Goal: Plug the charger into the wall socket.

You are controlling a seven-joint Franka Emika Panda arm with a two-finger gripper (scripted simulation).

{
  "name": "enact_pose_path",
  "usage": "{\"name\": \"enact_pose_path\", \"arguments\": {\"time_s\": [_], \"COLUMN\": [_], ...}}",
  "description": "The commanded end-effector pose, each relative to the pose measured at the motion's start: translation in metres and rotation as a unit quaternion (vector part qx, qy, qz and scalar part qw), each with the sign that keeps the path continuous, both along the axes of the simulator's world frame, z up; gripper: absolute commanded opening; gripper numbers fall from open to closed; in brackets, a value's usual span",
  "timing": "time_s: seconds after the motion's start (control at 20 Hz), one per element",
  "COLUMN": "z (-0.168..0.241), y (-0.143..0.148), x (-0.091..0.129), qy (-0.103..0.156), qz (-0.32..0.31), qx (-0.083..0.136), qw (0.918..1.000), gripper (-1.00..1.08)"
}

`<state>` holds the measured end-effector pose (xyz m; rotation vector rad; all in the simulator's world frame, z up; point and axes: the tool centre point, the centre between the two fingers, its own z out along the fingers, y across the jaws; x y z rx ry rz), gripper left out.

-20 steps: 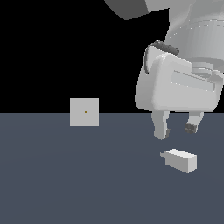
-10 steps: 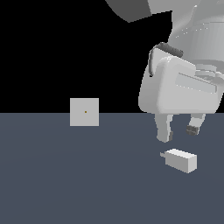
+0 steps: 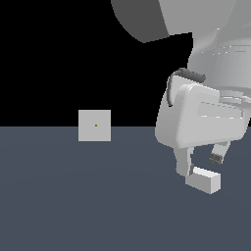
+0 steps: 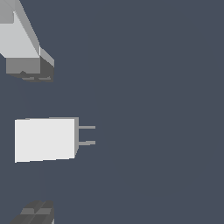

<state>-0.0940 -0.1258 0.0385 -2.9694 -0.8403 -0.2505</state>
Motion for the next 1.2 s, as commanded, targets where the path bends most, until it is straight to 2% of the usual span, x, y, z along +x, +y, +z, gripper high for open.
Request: {"name": "enact_pose_path", "arguments": {"time_s": [0.0,0.4,0.45,1.15], "z": [-0.011,-0.027,-0.027,-0.026], "y": [0.0,0.0,0.0,0.003], "x": [0.0,0.0,0.0,0.001], "qy": [0.0,0.0,0.0,0.0], "qz": [0.0,0.0,0.0,-0.003], "qx": [0.0,0.0,0.0,0.0], "qw": [1.0,1.0,1.0,1.0], "gripper": [1.0,1.0,-1.0,-1.0]}}
